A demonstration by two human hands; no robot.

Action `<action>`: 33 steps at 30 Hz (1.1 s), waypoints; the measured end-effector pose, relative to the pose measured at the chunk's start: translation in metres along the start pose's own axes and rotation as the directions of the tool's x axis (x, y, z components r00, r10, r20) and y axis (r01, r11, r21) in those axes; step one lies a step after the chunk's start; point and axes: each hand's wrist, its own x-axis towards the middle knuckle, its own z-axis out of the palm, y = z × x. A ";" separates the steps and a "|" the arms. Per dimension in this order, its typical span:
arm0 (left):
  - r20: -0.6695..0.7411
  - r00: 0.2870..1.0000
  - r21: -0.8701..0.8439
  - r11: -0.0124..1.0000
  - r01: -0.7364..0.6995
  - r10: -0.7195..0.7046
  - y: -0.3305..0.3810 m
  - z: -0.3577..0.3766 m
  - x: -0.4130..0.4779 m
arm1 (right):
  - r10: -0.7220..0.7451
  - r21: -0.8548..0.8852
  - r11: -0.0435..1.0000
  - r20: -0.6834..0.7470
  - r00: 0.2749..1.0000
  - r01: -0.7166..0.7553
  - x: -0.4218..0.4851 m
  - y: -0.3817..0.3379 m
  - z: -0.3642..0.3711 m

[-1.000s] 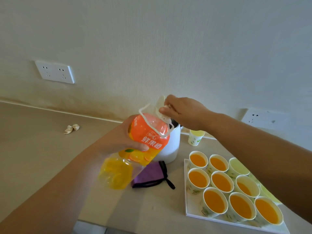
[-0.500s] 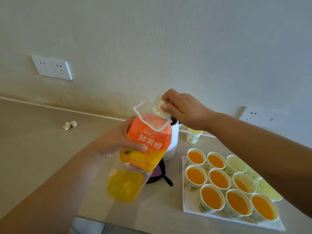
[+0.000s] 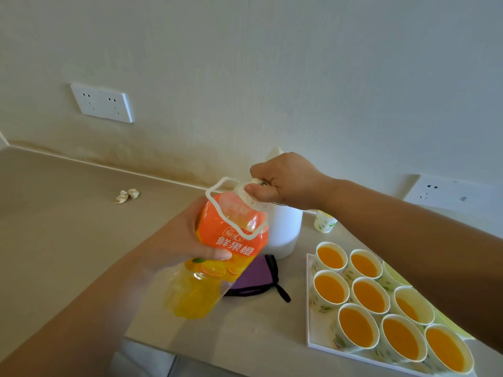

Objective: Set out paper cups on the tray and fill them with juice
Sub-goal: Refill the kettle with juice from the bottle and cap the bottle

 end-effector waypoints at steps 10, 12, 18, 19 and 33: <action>-0.585 0.809 0.040 0.998 -0.042 0.057 -0.014 -0.033 0.028 | 0.403 0.665 0.675 0.030 0.915 -0.319 0.039 -0.019 0.029; -0.682 0.731 -0.006 0.999 -0.044 0.028 -0.020 -0.048 0.043 | 0.487 0.809 0.462 0.110 0.867 -0.362 0.041 -0.033 0.051; -0.774 0.631 0.022 0.995 0.094 -0.043 -0.047 -0.056 0.095 | 0.449 0.840 0.050 0.464 0.764 -0.540 0.067 -0.057 0.140; -0.777 0.628 0.018 0.994 0.104 -0.052 -0.054 -0.055 0.103 | 0.460 0.821 0.032 0.494 0.738 -0.570 0.074 -0.056 0.152; -0.608 0.794 0.008 1.000 0.012 -0.005 -0.106 -0.062 0.168 | 0.610 0.813 0.061 0.429 0.666 -0.580 0.113 -0.030 0.213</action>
